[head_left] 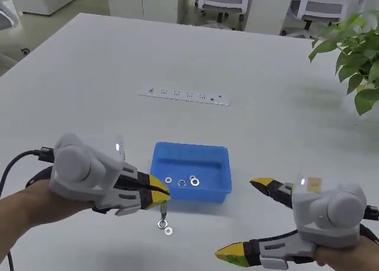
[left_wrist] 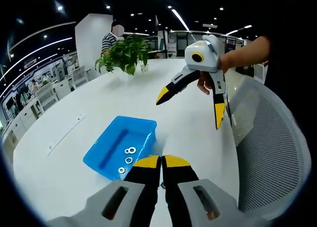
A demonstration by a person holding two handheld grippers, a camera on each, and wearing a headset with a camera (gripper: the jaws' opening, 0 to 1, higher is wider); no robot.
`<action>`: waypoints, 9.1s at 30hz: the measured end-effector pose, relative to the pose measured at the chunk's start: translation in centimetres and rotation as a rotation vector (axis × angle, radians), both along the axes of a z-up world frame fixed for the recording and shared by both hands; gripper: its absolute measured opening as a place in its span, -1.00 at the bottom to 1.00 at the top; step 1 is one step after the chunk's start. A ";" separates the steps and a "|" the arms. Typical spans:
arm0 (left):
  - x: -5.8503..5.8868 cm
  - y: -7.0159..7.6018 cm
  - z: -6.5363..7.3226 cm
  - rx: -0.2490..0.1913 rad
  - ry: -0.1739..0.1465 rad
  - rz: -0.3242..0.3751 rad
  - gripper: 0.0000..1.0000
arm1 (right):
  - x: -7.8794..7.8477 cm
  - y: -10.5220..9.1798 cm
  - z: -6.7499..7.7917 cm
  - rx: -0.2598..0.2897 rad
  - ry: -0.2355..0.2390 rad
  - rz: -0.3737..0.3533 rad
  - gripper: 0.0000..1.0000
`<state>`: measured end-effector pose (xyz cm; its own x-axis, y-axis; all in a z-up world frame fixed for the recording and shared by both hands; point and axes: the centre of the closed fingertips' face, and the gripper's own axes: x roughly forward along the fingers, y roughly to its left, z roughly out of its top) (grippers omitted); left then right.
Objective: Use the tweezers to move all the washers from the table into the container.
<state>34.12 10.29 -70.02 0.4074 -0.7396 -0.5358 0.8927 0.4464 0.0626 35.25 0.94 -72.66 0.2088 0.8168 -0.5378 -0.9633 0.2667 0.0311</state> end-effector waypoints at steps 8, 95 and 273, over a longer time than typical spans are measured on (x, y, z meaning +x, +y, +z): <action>0.0 0.1 0.0 0.001 0.000 -0.008 -0.90 | -0.3 0.5 -0.2 -0.005 0.006 0.026 0.94; -0.7 -0.1 -0.7 0.081 0.040 -0.125 -0.88 | -2.2 12.2 -3.0 -0.095 -0.150 0.589 -0.83; 9.2 0.1 0.3 0.006 -0.050 -0.030 -0.85 | 8.3 12.0 -2.6 -0.120 -0.191 0.478 -0.83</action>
